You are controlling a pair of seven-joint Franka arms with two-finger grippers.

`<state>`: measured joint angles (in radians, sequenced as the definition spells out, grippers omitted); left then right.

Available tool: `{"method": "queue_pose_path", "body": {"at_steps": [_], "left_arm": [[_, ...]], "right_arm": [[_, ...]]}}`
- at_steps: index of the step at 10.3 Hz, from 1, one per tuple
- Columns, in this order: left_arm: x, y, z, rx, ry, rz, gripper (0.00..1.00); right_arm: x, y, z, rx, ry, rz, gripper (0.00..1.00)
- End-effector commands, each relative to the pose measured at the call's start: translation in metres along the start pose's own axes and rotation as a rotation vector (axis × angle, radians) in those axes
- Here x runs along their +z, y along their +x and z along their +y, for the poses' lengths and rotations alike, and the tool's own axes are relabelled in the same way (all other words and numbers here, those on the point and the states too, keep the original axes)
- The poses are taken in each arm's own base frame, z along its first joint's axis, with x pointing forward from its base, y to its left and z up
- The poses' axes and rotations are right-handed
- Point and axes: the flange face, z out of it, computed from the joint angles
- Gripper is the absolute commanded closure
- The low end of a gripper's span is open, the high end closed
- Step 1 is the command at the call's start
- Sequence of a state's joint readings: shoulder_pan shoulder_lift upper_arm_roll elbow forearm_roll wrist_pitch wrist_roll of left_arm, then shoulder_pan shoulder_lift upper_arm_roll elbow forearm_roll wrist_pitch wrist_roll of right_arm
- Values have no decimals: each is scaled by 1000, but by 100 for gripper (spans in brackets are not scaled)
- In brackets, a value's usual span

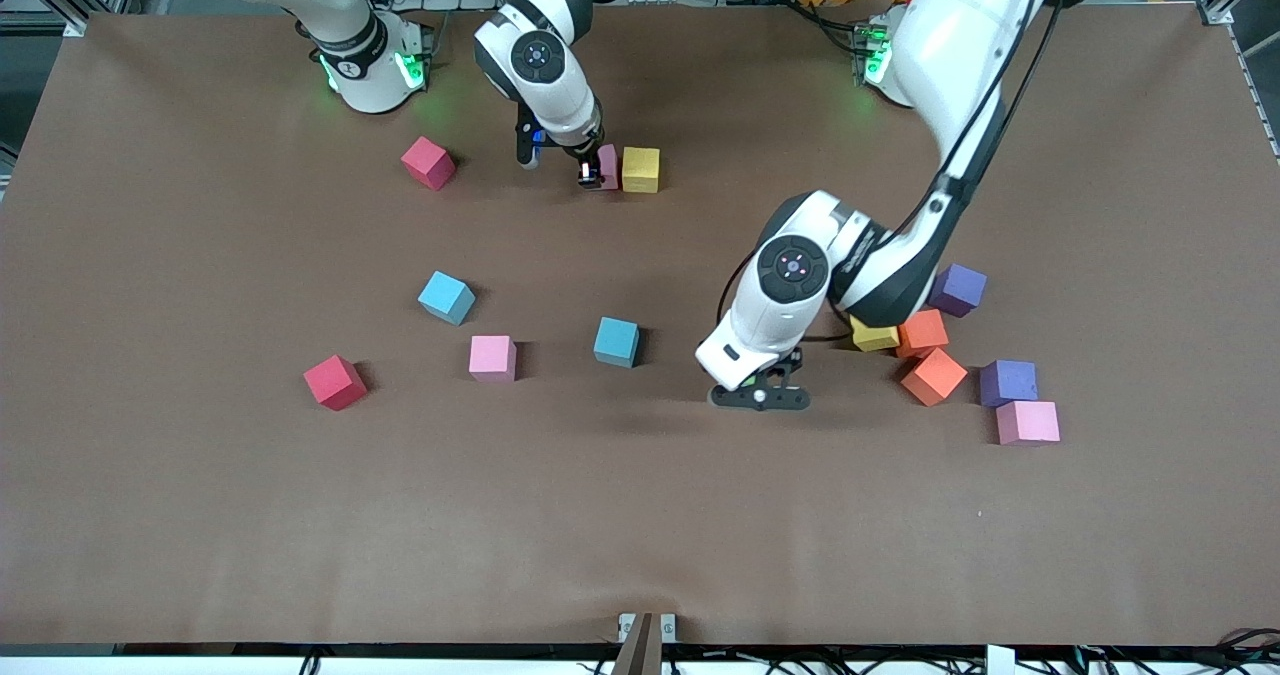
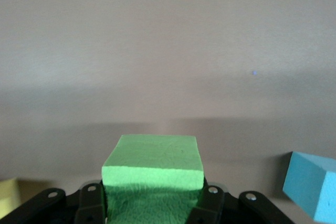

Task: Form number 2 with 11 blocks
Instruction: 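Grasp the green cube with the left gripper and lift it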

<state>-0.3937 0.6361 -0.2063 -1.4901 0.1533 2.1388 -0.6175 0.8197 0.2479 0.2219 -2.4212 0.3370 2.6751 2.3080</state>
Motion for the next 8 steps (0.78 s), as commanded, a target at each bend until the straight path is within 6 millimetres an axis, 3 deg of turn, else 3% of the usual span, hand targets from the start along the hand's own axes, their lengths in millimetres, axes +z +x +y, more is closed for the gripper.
{"method": "queue_pose_path", "body": {"at_steps": [1,5,8], "left_arm": [[-20,-14,-8,-67,3,-50,71],[-22,-26,-15,-115,22,-65,71],[-28,-49,-29,-84,48,-68,70]], "right_arm": [[8,-5,3,47,10,-18,100],[14,-6,1,46,15,-22,100],[13,-10,-1,48,17,-27,100]]}}
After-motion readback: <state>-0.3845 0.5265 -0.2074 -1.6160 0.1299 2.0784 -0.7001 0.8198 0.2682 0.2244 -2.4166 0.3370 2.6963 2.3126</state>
